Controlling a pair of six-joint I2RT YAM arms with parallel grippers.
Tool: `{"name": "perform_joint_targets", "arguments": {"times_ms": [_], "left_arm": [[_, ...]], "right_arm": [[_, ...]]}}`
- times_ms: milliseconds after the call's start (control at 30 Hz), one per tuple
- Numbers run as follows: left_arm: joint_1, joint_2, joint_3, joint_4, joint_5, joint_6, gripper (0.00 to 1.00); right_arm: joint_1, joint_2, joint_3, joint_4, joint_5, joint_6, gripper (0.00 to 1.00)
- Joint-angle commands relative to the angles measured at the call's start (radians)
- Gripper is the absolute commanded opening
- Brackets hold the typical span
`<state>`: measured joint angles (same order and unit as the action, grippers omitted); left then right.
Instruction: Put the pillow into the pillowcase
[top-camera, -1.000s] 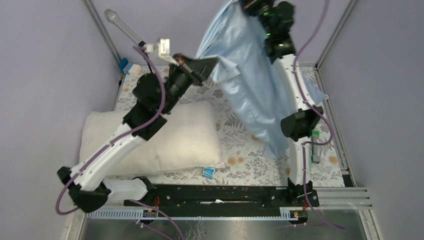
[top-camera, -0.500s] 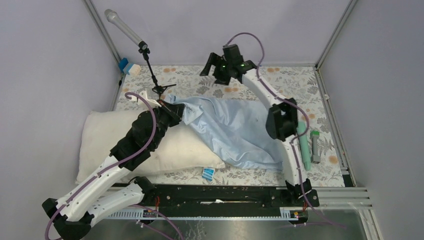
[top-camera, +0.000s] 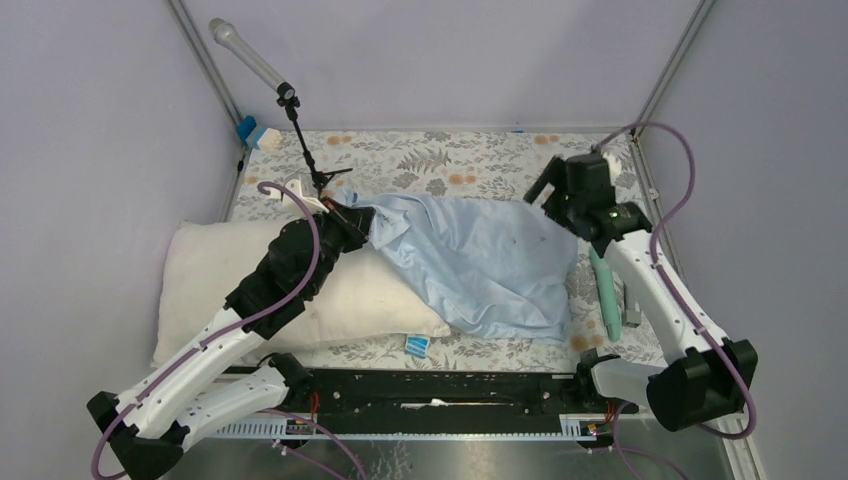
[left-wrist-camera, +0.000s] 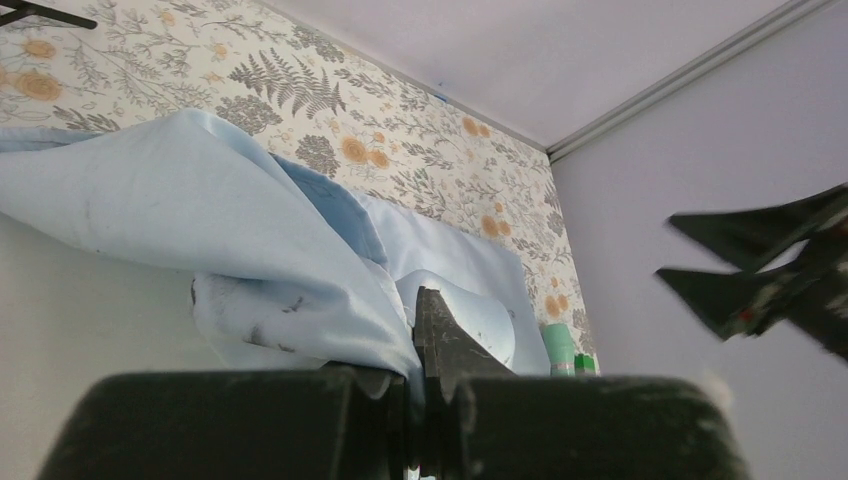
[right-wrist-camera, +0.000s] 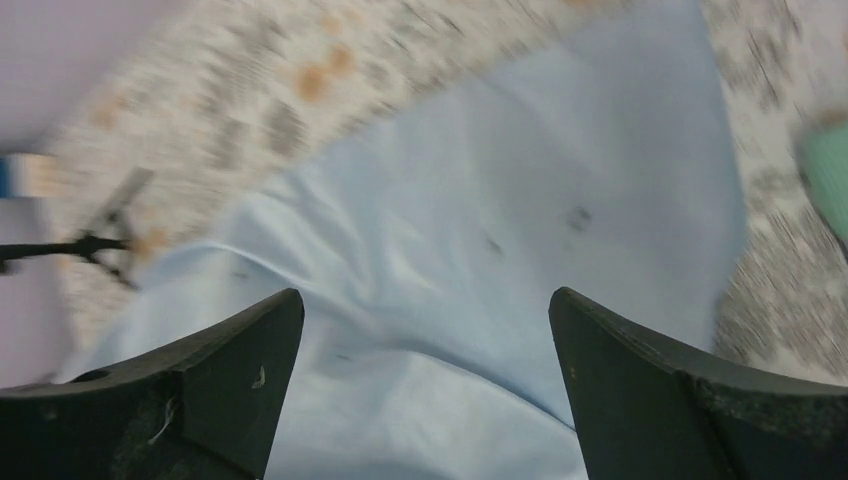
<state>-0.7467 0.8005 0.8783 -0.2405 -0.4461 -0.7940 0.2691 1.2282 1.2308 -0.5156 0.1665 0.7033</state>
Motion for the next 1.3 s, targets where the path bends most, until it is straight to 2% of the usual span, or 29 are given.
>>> {"name": "perform_joint_targets", "arguments": {"times_ms": [0,133,400,633,967,1267], "left_arm": [[0.005,-0.003,-0.003,0.088,0.038,0.025,0.00],[0.005,-0.005,0.003,0.091,0.049,0.031,0.00],[0.005,-0.012,0.011,0.086,0.048,0.032,0.00],[0.005,0.011,0.010,0.091,0.084,0.029,0.00],[0.006,0.038,0.017,0.119,0.129,0.032,0.00],[0.007,0.096,0.035,0.158,0.176,0.045,0.00]], "right_arm": [[-0.005,-0.030,-0.233,-0.025,0.109,0.068,1.00],[-0.010,-0.104,-0.433,0.122,0.116,0.083,1.00],[-0.013,-0.033,-0.556,0.292,0.097,0.113,1.00],[-0.013,0.025,-0.565,0.372,0.083,0.121,0.99],[-0.014,-0.013,-0.566,0.242,0.240,0.096,1.00],[-0.015,0.188,-0.520,0.332,0.166,0.098,0.99]]}}
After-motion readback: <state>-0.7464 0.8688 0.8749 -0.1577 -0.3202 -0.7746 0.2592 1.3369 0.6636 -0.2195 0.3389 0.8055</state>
